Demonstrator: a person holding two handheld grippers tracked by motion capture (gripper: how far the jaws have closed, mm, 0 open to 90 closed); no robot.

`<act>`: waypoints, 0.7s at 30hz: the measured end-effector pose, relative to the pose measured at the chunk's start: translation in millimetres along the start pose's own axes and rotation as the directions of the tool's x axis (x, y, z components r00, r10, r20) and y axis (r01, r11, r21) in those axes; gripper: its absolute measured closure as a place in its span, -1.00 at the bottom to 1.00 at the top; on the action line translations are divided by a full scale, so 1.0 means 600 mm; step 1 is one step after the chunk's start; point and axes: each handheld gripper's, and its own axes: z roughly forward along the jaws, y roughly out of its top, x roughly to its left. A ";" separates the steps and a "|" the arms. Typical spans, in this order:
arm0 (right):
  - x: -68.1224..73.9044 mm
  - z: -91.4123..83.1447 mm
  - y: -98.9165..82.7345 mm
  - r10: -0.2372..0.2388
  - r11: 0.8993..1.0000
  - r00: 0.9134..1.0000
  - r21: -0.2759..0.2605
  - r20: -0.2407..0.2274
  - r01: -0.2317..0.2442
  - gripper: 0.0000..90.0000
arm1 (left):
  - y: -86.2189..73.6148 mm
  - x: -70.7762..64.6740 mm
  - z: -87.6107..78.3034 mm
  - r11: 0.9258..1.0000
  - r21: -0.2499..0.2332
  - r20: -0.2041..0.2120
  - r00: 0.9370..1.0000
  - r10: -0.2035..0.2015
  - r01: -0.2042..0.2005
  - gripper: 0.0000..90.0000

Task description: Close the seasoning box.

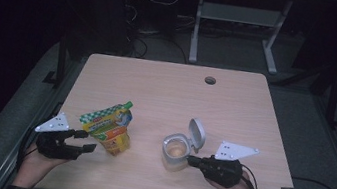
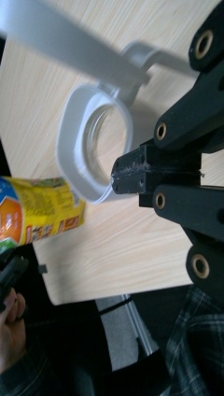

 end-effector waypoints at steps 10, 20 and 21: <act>-0.034 -0.036 -0.019 0.045 0.999 0.996 -0.005 0.073 -0.045 0.99 | -0.036 -0.008 0.023 0.998 0.054 -0.040 0.999 0.020 -0.018 -0.42; -0.070 -0.032 -0.010 0.064 0.998 0.991 -0.036 0.114 -0.060 0.99 | -0.045 -0.012 0.036 0.998 0.065 -0.023 0.999 0.026 -0.025 -0.53; -0.073 -0.030 -0.007 0.062 0.998 0.991 -0.040 0.117 -0.058 0.99 | -0.046 -0.012 0.037 0.997 0.070 -0.022 0.999 0.027 -0.025 -0.54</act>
